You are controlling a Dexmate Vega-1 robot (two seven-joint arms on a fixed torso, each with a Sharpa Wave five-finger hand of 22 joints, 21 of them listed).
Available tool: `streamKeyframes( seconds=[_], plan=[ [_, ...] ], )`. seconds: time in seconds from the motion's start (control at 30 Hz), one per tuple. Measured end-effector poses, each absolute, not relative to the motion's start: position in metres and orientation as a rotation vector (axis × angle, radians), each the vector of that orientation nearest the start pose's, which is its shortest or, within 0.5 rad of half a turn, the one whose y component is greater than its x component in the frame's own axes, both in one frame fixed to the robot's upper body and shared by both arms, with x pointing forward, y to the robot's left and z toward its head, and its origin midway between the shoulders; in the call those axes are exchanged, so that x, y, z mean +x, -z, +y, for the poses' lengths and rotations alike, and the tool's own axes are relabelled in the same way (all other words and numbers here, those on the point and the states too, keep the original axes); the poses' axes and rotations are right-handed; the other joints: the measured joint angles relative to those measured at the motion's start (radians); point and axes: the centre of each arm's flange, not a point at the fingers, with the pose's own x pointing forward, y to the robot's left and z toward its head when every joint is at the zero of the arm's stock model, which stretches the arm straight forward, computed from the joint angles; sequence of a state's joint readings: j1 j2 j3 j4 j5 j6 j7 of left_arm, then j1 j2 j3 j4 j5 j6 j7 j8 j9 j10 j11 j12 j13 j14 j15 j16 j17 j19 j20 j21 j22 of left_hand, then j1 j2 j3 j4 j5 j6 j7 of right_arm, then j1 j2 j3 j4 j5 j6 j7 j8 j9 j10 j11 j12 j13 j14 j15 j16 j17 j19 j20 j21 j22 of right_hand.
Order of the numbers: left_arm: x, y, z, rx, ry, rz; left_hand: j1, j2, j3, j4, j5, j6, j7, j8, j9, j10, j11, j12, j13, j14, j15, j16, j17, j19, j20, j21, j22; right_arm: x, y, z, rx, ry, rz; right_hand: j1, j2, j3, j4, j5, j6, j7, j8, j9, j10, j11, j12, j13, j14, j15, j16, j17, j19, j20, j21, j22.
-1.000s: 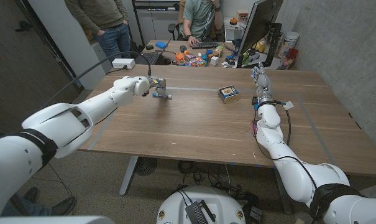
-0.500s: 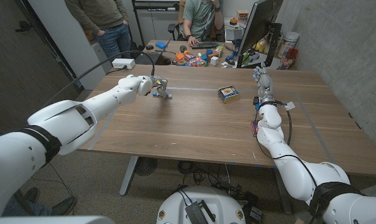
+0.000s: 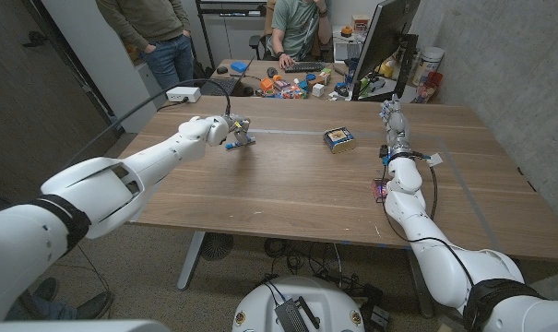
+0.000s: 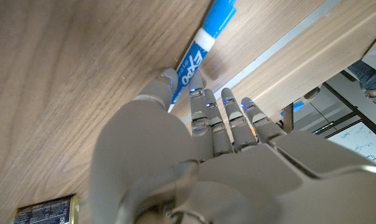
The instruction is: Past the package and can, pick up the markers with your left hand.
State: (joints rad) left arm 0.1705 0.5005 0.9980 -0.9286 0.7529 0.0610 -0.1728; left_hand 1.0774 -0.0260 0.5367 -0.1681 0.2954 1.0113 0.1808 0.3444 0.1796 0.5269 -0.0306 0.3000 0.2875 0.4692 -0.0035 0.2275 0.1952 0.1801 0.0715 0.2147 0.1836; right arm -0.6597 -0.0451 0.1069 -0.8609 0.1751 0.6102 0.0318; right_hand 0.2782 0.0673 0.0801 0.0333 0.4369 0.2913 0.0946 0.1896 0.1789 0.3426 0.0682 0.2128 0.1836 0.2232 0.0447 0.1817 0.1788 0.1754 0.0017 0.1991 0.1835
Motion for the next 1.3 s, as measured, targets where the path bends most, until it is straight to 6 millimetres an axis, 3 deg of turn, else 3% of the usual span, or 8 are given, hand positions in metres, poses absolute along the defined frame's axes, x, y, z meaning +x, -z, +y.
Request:
streamKeyframes(
  seconds=[0.33,1.0,1.3],
  plan=[
    [0.740,-0.074,0.228,1.805,-0.004,-0.292,0.011,-0.011,0.018,0.004,-0.048,0.018,0.009,-0.006,-0.001,0.002,0.002,-0.008,-0.014,-0.003,-0.024,-0.009,-0.009,-0.006,-0.006,0.000,0.000,0.680,0.004,-0.314,0.174,0.127,-0.809,-0.005,-0.005,-0.004,-0.004,0.000,0.000,0.000,0.000,0.000,0.000,0.000,0.000,0.000,0.000,0.000,0.000,0.000,-0.002,-0.002,0.000,0.000],
    [0.733,-0.075,0.237,1.742,-0.040,-0.279,0.016,-0.016,0.036,0.002,-0.082,0.042,0.011,-0.028,-0.001,0.011,0.000,-0.015,-0.028,0.001,-0.020,-0.017,-0.014,-0.006,-0.006,0.000,0.000,0.681,0.001,-0.310,0.161,0.108,-0.803,-0.005,-0.005,-0.008,0.000,0.007,0.000,0.000,0.000,0.000,-0.005,0.005,0.000,0.000,0.000,0.000,0.000,0.000,-0.007,-0.007,0.000,0.000],
    [0.725,-0.087,0.243,1.735,-0.064,-0.305,0.020,-0.020,0.045,0.003,-0.094,0.045,0.014,-0.032,0.000,0.011,0.000,-0.019,-0.028,0.001,-0.020,-0.017,-0.014,-0.005,0.003,0.000,0.000,0.680,-0.002,-0.309,0.153,0.103,-0.805,-0.005,-0.005,-0.011,-0.003,0.007,0.000,0.000,0.000,0.000,-0.009,0.009,0.000,0.000,-0.004,0.004,0.000,0.000,-0.014,0.000,0.000,0.000]
  ],
)
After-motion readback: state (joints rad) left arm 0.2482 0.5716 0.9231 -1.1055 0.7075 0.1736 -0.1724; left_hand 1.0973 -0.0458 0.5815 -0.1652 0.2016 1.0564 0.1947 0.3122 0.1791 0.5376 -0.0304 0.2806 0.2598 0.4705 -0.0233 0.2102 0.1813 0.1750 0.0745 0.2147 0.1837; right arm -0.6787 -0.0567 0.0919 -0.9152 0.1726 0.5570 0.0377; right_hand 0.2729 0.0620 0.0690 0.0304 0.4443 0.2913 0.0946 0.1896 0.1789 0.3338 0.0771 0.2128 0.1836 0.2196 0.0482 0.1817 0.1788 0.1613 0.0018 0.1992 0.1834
